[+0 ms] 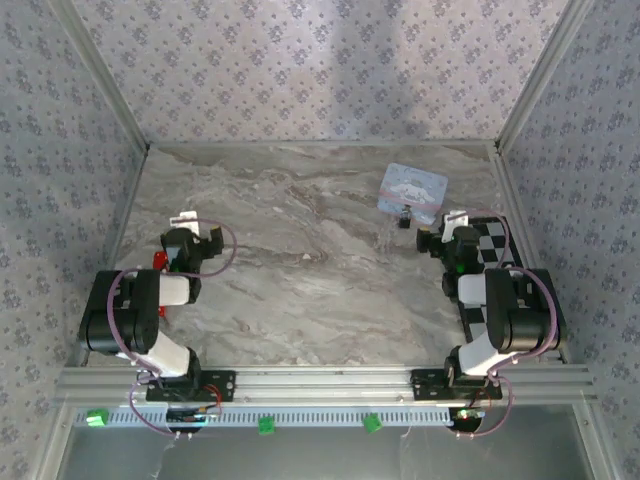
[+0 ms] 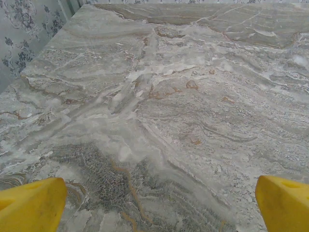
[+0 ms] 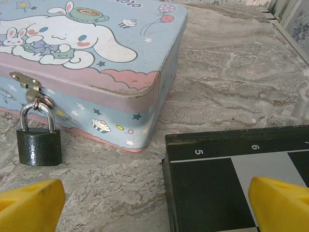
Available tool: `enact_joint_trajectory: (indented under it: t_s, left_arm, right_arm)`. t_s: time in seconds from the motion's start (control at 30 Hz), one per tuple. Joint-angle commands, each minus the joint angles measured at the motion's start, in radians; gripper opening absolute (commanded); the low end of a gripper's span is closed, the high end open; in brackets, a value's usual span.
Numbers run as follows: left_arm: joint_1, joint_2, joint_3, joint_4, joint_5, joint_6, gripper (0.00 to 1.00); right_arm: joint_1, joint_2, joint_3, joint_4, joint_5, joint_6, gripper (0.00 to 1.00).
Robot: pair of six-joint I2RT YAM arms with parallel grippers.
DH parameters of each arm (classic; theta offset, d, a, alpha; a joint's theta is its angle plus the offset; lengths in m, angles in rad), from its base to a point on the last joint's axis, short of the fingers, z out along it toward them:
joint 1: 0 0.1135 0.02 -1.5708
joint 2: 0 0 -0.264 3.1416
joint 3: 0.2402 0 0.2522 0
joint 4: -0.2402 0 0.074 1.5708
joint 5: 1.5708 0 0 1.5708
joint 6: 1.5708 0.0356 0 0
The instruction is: Unlock the padlock with the key
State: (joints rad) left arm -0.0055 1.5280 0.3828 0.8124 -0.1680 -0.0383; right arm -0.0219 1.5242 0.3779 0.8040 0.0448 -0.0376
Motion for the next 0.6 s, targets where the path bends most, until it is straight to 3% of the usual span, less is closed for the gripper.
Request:
enact_joint_trajectory:
  t_s: [0.0,0.57]
  left_arm:
    - [0.006,0.004,0.017,0.025,0.004,-0.014,1.0]
    - [0.006,0.004,0.019,0.024,0.004,-0.014,1.0]
  right_arm:
    - [-0.006,0.001,0.016,0.01,-0.004,0.009,0.99]
    - [-0.007,0.001,0.014,0.012,-0.006,0.009,0.99]
